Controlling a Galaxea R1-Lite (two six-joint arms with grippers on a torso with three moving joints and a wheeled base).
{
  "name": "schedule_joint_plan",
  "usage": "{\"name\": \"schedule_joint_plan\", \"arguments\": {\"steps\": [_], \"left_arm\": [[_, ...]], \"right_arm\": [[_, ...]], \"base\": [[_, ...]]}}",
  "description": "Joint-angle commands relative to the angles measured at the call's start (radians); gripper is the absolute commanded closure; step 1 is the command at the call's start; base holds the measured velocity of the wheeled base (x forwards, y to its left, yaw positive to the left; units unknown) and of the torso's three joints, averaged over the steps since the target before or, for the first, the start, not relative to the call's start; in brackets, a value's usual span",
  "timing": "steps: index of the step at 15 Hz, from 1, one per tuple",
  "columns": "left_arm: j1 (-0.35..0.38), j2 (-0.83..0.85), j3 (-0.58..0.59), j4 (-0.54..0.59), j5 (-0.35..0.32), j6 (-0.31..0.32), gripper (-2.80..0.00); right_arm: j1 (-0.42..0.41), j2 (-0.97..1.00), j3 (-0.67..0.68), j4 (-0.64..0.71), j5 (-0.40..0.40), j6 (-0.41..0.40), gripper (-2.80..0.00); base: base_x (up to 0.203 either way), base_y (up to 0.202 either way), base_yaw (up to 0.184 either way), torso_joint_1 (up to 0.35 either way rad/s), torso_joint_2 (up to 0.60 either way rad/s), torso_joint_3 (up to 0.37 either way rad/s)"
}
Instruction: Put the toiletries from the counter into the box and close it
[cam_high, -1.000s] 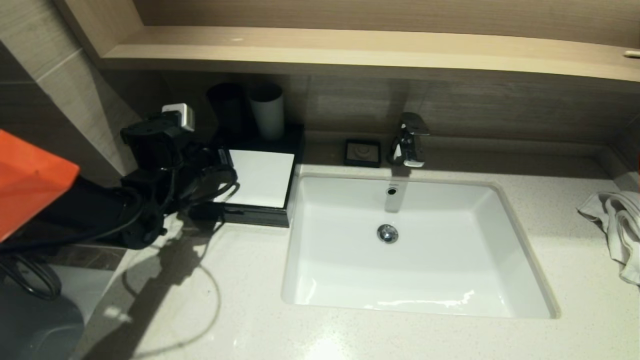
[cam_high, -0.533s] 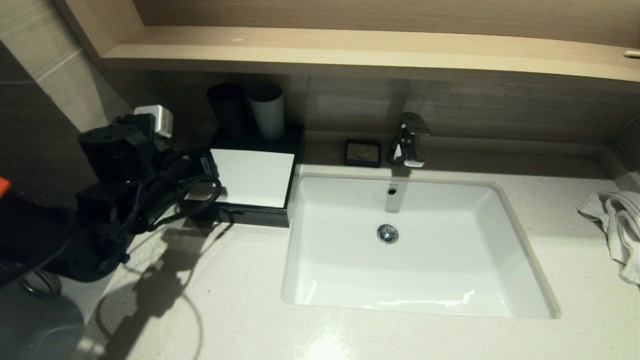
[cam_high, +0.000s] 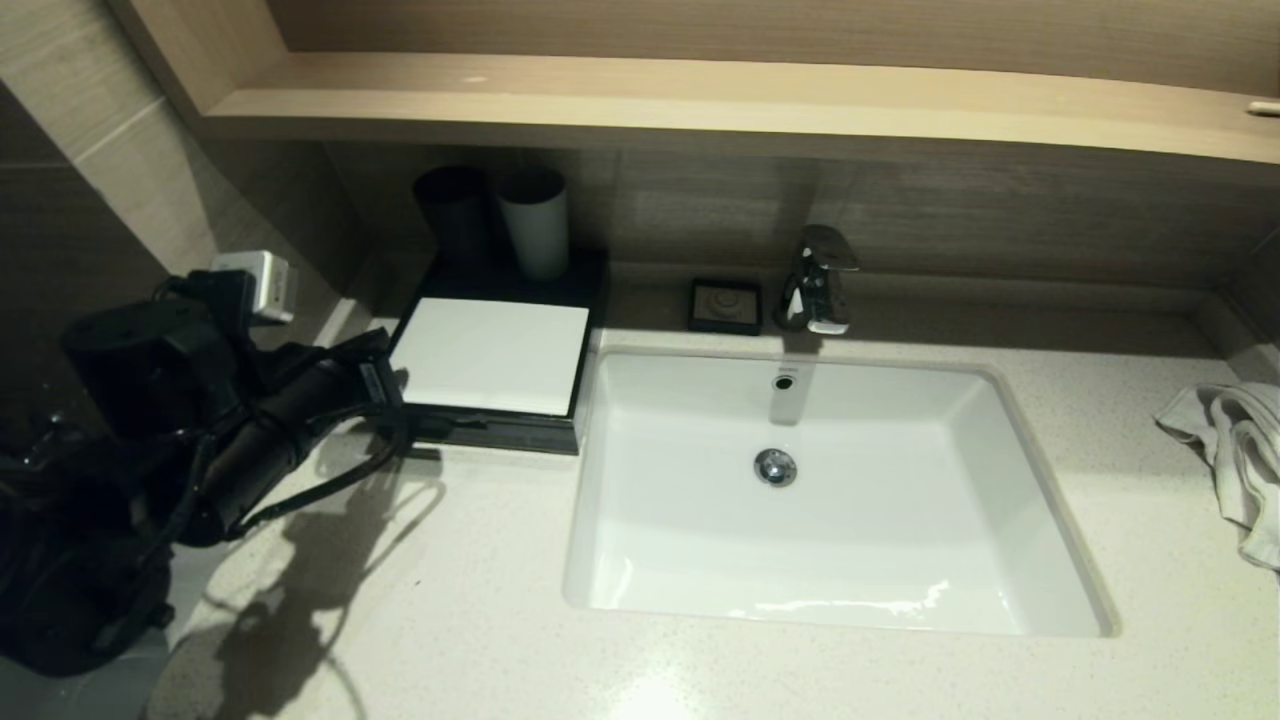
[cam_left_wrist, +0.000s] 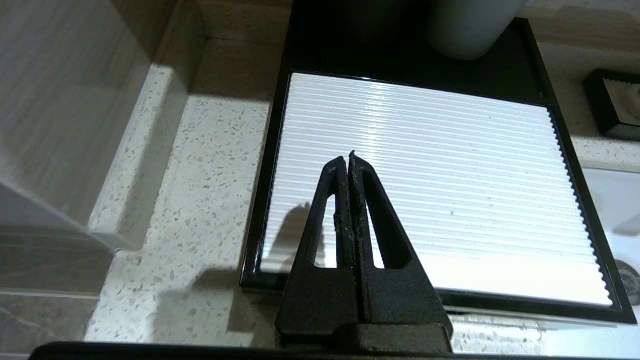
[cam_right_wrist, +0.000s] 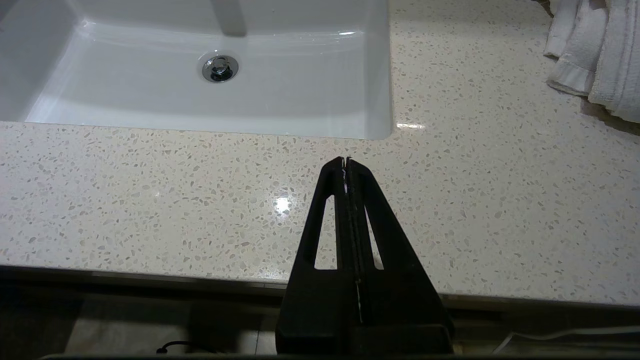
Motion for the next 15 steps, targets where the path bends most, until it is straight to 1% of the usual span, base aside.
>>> {"name": "schedule_joint_plan", "arguments": {"steps": [1,11,15], "left_arm": [[0.000,-0.077,0.045,-0.005,0.001,-0.001,0.00],[0.001,-0.289,0.365,-0.010,0.004,0.000,0.00],[0.002,-0.361,0.436,-0.008,0.004,-0.005,0.00]], "right_arm": [[-0.001,0.000,0.000,0.000,0.001,0.000,0.00],[0.000,0.000,0.000,0.000,0.001,0.000,0.00],[0.000,0.000,0.000,0.000,0.001,0.000,0.00]], "base": [[0.000,0.000,0.000,0.000,0.00,0.000],[0.000,0.000,0.000,0.000,0.00,0.000],[0.000,0.000,0.000,0.000,0.00,0.000]]}}
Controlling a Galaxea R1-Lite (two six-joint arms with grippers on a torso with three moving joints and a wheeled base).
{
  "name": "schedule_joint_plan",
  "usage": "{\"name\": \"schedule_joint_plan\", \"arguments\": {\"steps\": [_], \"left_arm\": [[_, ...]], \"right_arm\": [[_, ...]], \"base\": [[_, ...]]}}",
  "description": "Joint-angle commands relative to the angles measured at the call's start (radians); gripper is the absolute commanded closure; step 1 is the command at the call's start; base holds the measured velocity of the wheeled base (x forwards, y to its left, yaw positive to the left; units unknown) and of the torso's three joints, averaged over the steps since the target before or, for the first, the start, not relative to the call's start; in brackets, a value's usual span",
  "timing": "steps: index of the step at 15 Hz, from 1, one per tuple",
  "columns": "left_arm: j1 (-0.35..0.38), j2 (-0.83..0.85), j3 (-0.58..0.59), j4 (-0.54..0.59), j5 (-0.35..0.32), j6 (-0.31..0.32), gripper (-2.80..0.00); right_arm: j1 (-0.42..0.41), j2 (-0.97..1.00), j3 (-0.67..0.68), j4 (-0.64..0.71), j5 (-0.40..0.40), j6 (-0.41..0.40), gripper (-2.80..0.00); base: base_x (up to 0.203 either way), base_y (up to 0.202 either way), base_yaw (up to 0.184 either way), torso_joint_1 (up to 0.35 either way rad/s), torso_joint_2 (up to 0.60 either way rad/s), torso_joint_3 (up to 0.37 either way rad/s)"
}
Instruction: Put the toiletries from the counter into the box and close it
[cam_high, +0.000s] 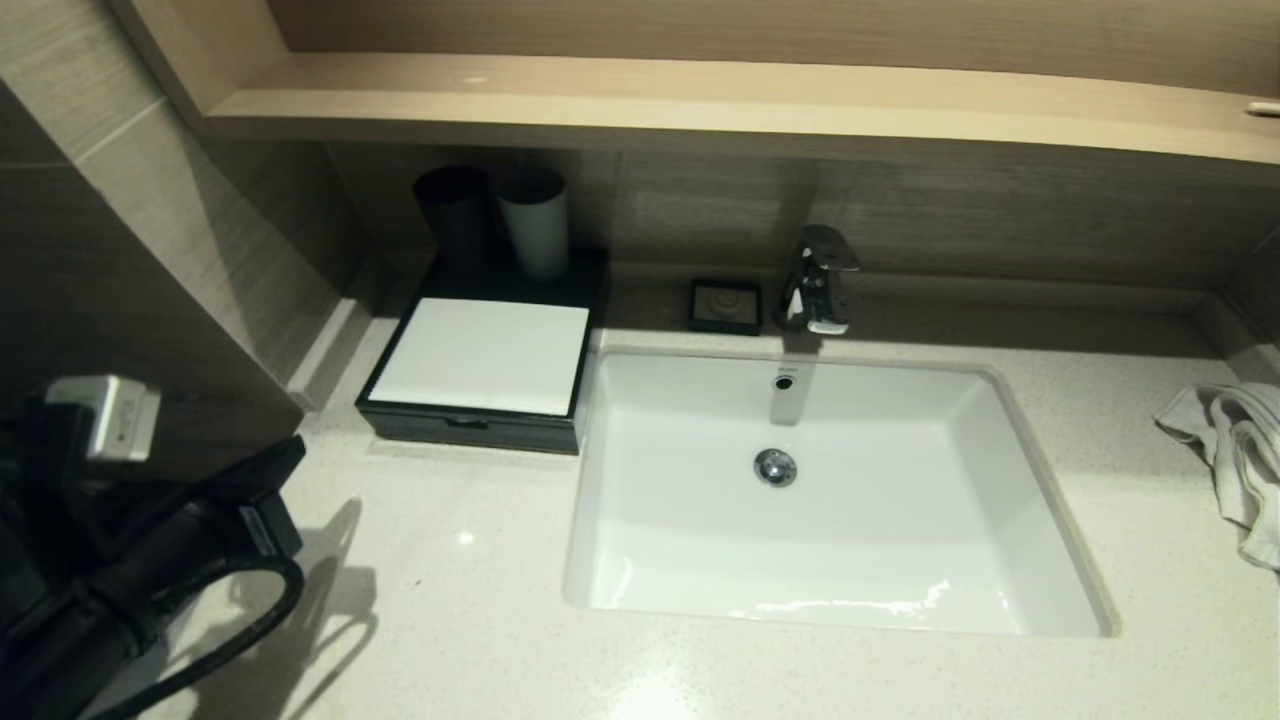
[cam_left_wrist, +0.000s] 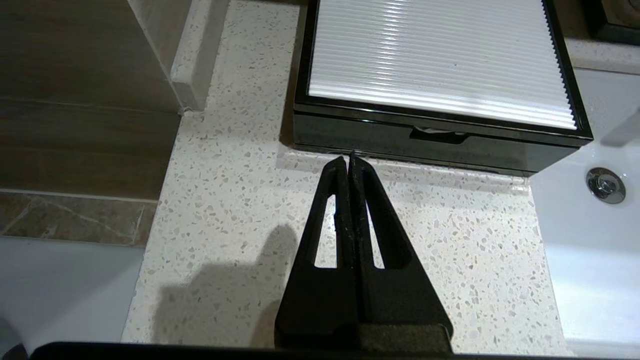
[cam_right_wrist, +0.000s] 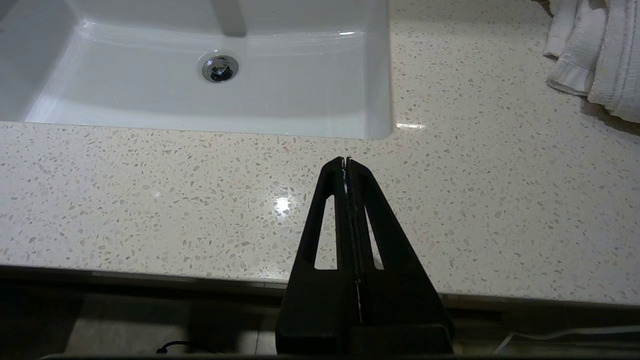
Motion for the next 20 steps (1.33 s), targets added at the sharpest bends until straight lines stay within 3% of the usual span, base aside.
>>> {"name": "schedule_joint_plan", "arguments": {"steps": [1,8,18,20], "left_arm": [[0.001,-0.062,0.044,-0.004,0.001,0.001,0.00],[0.002,-0.188,0.152,0.011,0.005,0.004,0.00],[0.015,-0.469,0.151,0.277,0.002,0.012,0.00],[0.049,-0.494,0.151,0.303,-0.004,0.012,0.00]], "right_arm": [[0.000,0.000,0.000,0.000,0.000,0.000,0.00],[0.000,0.000,0.000,0.000,0.000,0.000,0.00],[-0.001,0.000,0.000,0.000,0.000,0.000,0.00],[0.000,0.000,0.000,0.000,0.000,0.000,0.00]], "base": [[0.000,0.000,0.000,0.000,0.00,0.000],[0.000,0.000,0.000,0.000,0.00,0.000],[0.000,0.000,0.000,0.000,0.00,0.000],[0.000,0.000,0.000,0.000,0.00,0.000]]}}
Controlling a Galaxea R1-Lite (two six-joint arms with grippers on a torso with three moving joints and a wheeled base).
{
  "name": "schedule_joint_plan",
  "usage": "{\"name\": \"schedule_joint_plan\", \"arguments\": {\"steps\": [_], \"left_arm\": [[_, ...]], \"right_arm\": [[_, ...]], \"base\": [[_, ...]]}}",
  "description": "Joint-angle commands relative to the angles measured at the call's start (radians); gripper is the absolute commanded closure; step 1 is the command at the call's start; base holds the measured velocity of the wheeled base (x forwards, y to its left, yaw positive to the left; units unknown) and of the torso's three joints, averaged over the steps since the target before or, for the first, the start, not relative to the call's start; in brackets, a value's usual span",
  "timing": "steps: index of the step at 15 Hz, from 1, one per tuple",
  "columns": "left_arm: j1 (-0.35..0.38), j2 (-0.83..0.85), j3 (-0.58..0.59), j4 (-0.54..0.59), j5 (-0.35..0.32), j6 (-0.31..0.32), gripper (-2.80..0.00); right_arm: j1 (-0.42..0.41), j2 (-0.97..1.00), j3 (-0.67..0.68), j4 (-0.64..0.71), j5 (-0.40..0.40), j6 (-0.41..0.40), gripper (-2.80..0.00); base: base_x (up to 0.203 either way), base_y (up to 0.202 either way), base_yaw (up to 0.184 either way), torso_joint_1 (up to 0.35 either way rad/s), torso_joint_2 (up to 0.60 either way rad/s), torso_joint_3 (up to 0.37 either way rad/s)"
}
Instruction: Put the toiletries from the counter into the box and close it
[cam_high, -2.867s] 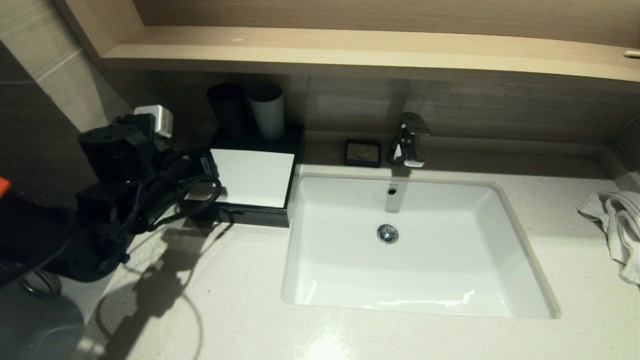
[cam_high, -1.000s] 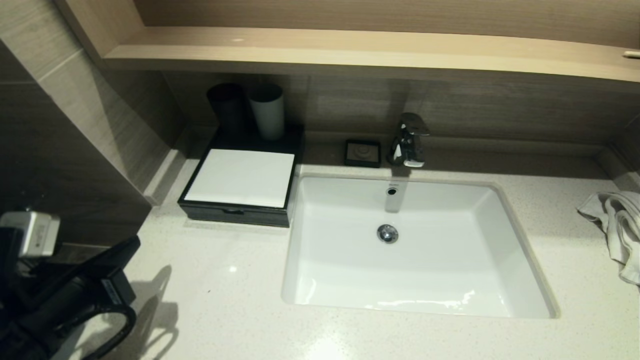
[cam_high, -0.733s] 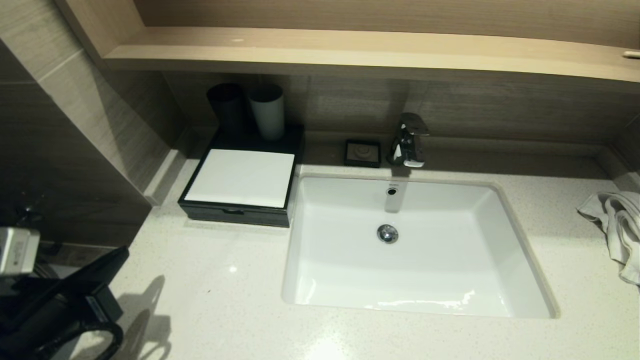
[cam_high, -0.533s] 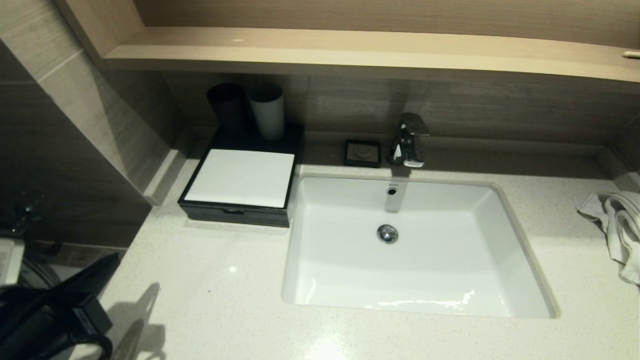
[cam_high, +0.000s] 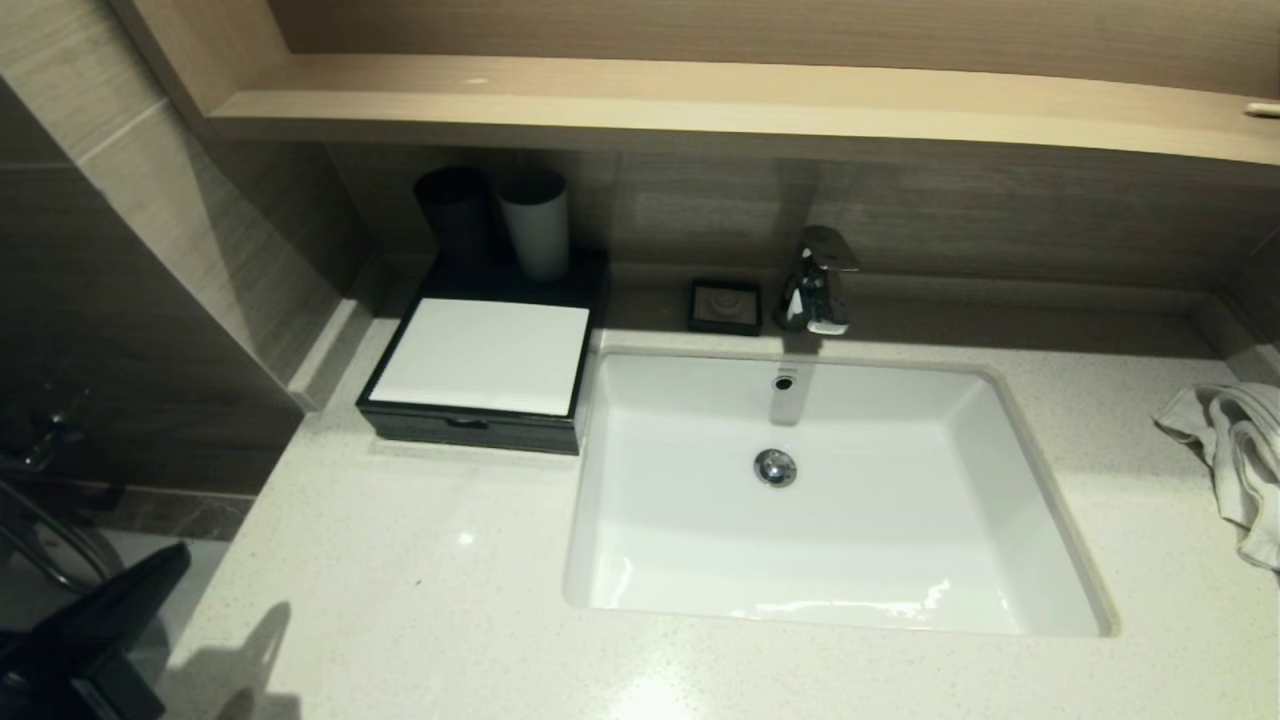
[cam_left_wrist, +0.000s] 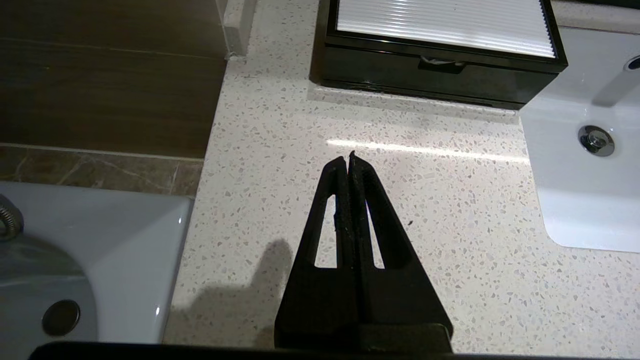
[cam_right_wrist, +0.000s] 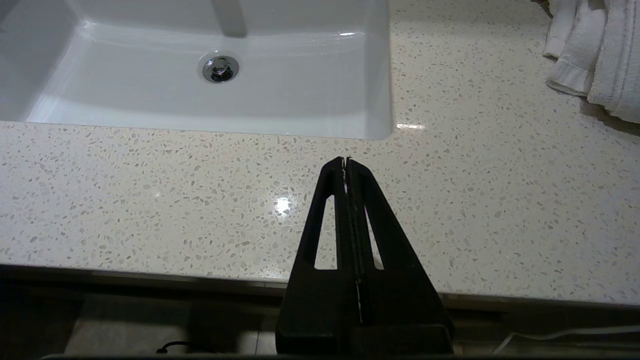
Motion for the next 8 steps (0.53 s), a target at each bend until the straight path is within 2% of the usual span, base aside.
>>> {"name": "schedule_joint_plan", "arguments": {"steps": [1,3,5,8], "left_arm": [[0.039,-0.052,0.003,0.002,-0.019,0.000,0.00],[0.071,-0.089,0.006,0.018,-0.059,0.000,0.00],[0.104,-0.125,-0.002,0.059,-0.069,0.002,0.00],[0.159,-0.193,-0.002,0.102,-0.144,0.004,0.00]], "right_arm": [[0.000,0.000,0.000,0.000,0.000,-0.001,0.00],[0.000,0.000,0.000,0.000,0.000,-0.001,0.00],[-0.001,0.000,0.000,0.000,0.000,-0.001,0.00],[0.000,0.000,0.000,0.000,0.000,-0.001,0.00]], "base": [[0.000,0.000,0.000,0.000,0.00,0.000],[0.000,0.000,0.000,0.000,0.00,0.000],[0.000,0.000,0.000,0.000,0.00,0.000],[0.000,0.000,0.000,0.000,0.00,0.000]]}}
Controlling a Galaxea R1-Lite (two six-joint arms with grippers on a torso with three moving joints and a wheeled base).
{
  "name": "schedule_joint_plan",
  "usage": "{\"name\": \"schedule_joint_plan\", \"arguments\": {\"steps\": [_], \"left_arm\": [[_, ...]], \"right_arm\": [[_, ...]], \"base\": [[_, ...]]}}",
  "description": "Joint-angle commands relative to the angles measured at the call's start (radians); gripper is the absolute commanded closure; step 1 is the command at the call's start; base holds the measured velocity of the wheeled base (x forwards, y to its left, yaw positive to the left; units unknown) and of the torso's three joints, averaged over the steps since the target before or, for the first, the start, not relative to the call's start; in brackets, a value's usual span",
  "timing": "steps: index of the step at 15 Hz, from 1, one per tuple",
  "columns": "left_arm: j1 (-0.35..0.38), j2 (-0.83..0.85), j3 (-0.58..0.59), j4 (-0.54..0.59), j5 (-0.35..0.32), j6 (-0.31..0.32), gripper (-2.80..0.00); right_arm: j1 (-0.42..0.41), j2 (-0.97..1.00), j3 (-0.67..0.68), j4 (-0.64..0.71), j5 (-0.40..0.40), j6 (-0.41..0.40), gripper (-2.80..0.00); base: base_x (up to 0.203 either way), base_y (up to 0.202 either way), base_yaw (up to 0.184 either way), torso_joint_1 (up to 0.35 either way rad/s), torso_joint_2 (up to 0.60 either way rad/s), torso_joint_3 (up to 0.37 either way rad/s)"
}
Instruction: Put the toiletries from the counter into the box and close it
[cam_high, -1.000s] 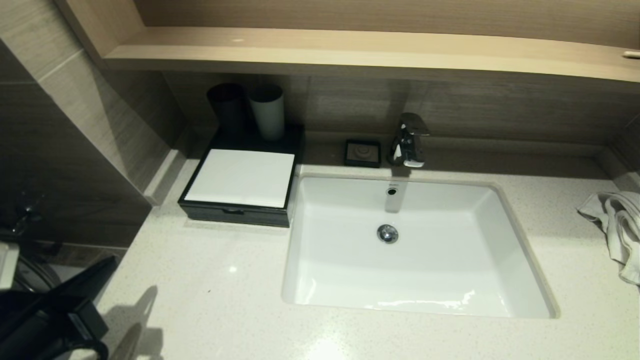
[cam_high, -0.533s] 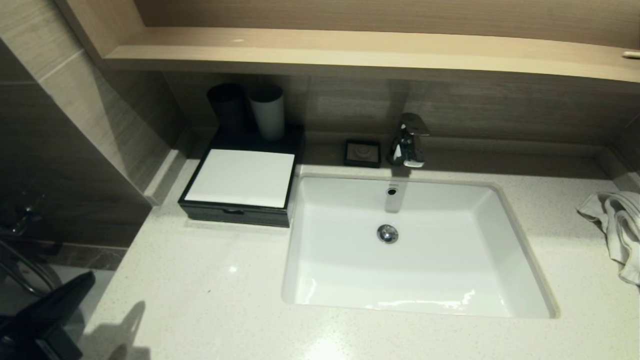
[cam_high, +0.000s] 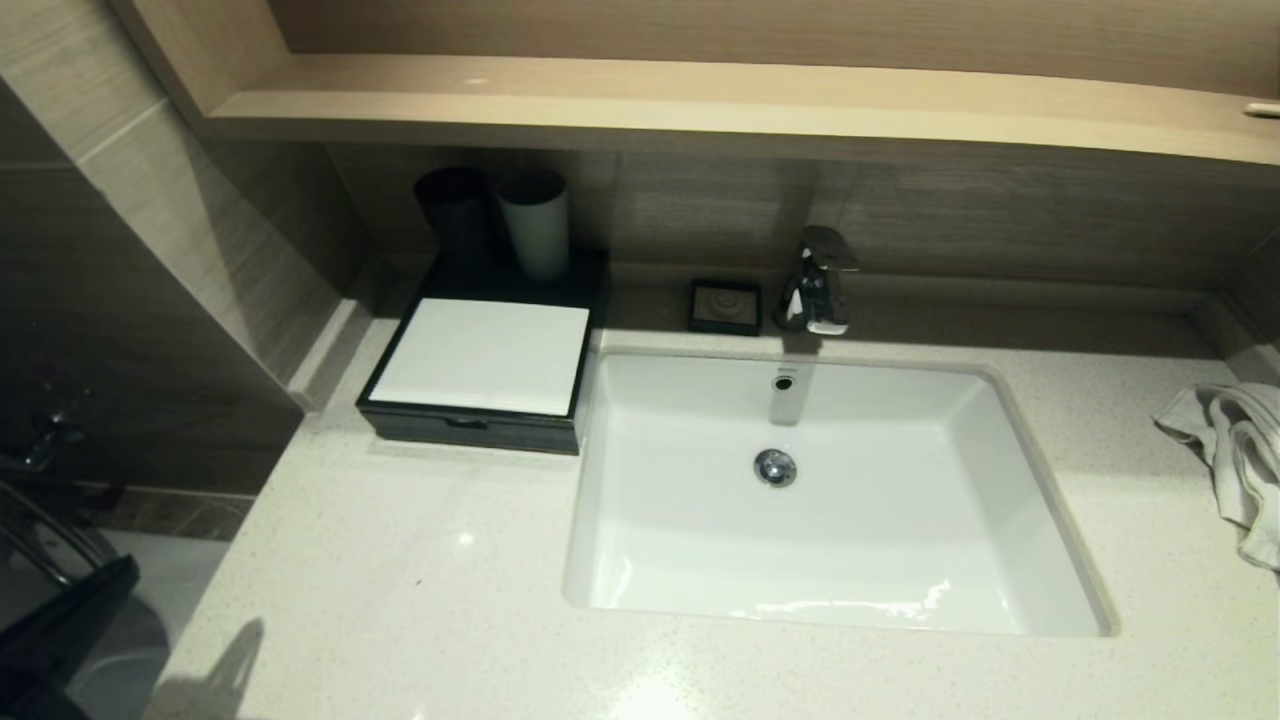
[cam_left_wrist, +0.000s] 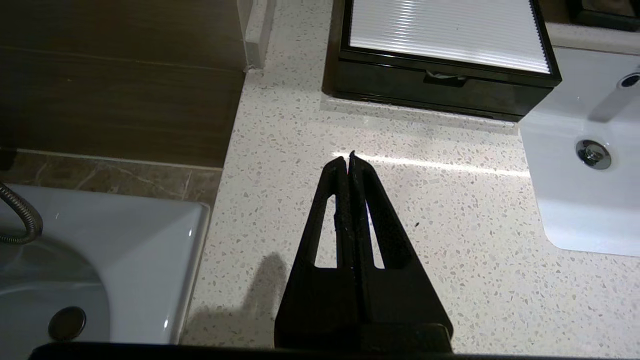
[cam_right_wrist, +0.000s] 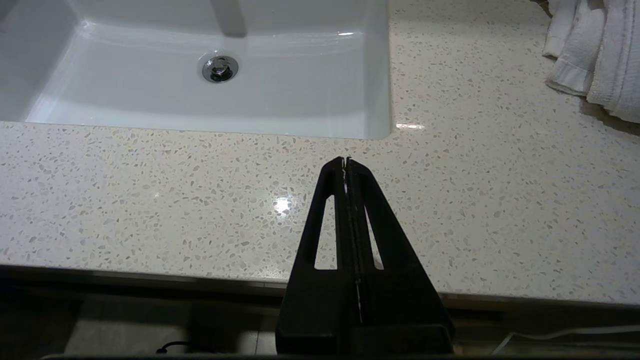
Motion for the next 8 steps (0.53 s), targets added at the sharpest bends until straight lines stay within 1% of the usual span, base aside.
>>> {"name": "schedule_joint_plan", "arguments": {"steps": [1,4,6,8], "left_arm": [[0.030,-0.084,0.000,0.034,-0.027,0.000,0.00],[0.035,-0.180,-0.002,0.143,-0.032,0.001,0.00],[0.046,-0.238,-0.003,0.191,-0.035,0.001,0.00],[0.048,-0.320,0.003,0.252,-0.045,0.019,0.00]], "right_arm": [[0.000,0.000,0.000,0.000,0.000,-0.001,0.00],[-0.001,0.000,0.000,0.000,0.000,-0.001,0.00],[0.000,0.000,0.000,0.000,0.000,-0.001,0.00],[0.000,0.000,0.000,0.000,0.000,-0.001,0.00]], "base": [[0.000,0.000,0.000,0.000,0.00,0.000],[0.000,0.000,0.000,0.000,0.00,0.000],[0.000,0.000,0.000,0.000,0.00,0.000],[0.000,0.000,0.000,0.000,0.00,0.000]]}}
